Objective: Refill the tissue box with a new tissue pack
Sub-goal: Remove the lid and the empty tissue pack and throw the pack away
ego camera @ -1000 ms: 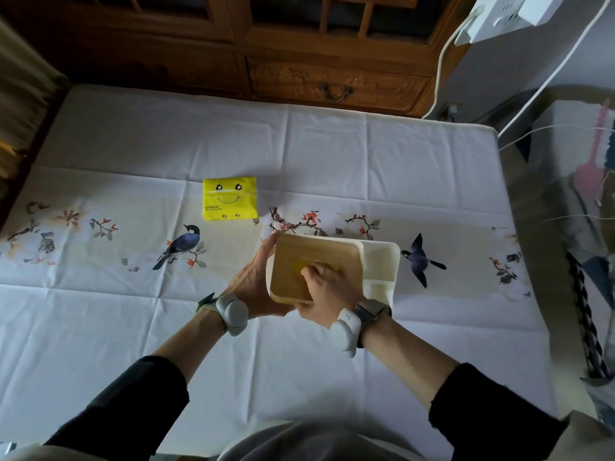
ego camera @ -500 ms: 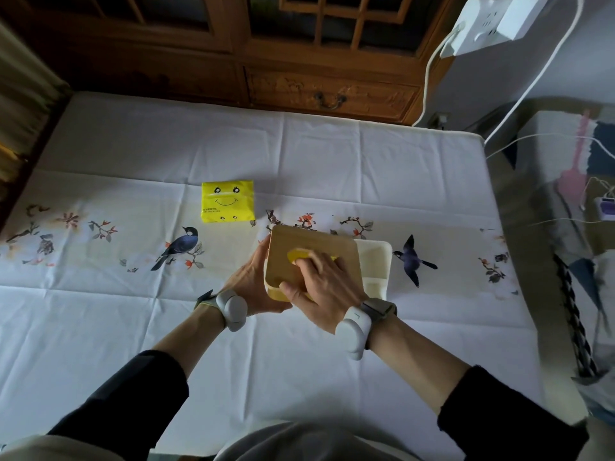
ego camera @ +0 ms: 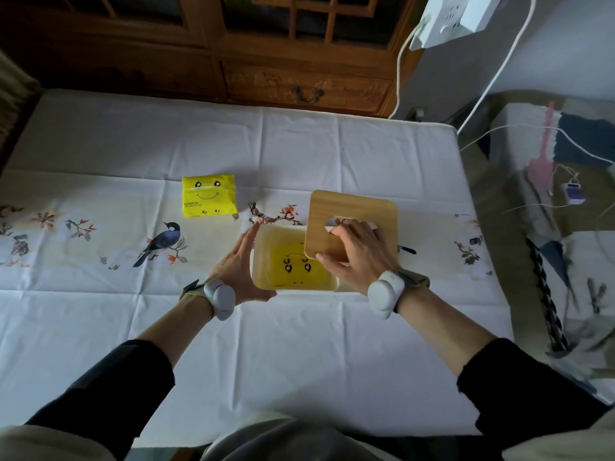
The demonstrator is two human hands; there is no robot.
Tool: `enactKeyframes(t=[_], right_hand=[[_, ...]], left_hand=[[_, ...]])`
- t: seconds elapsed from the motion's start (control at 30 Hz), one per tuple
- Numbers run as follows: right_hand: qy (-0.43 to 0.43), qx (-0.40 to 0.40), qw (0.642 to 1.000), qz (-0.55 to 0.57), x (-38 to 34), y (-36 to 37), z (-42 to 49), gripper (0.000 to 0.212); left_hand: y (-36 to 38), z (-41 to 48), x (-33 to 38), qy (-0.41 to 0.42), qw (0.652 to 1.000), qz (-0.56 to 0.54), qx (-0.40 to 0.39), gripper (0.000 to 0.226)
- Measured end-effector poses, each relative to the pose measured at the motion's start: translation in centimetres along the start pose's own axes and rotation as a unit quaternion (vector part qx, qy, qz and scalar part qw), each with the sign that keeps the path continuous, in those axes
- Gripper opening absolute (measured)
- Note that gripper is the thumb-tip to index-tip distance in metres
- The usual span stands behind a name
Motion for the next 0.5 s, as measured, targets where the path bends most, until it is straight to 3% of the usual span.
enactKeyframes(t=[0.27,0.5], right_hand=[[0.08,-0.025,0.995,0.059,7.0,0.0,-2.4,0.047],[0.171,-0.036,0.981,0.087,12.7,2.0,-4.4,0.026]], left_hand=[[0.2,0.2,0.5,0.0,1.0,0.014,0.0,0.137],[0.2,-0.1,1.2,-0.023,0.999,0.029,0.014,0.133]])
Point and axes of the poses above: each hand's wrist, its own z-axis towards the middle knuckle, its own y-axis out of the palm, x = y × z, the point moved 9 cm from there along z, towards the middle knuckle, and after that the axes turned 6 degrees about -y, right-handed, at the moved point
